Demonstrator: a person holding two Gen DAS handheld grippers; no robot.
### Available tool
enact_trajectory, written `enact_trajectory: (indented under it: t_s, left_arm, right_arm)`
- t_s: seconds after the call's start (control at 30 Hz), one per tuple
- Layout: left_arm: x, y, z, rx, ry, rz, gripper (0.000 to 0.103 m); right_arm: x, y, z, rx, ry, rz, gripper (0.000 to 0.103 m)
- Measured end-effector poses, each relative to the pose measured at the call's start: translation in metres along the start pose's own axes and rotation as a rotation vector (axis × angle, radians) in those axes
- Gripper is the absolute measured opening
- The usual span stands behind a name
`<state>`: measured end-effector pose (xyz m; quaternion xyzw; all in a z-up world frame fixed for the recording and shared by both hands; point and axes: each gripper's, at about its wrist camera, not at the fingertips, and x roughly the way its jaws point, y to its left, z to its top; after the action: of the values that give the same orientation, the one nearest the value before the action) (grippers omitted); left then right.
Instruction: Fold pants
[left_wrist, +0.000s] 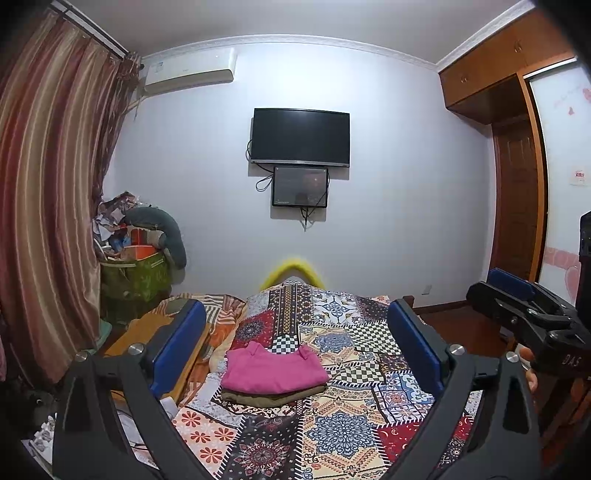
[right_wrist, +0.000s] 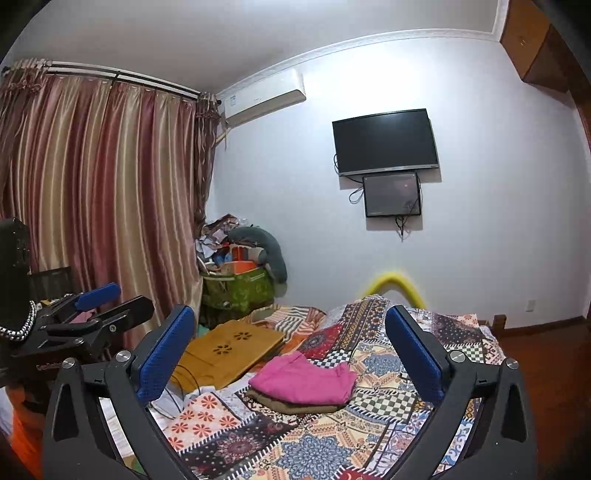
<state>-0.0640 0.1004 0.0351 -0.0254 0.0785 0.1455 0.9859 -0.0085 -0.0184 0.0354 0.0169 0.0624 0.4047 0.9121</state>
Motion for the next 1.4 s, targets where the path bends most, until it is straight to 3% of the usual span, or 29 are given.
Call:
enact_trajectory:
  t_s: [1.4]
  left_arm:
    - [0.0085, -0.0081, -0.0092, 0.015, 0.015, -0.029, 0.101]
  right_arm:
    - [-0.0056, -0.0024, 0.0013, 0.014, 0.020, -0.022, 0.103]
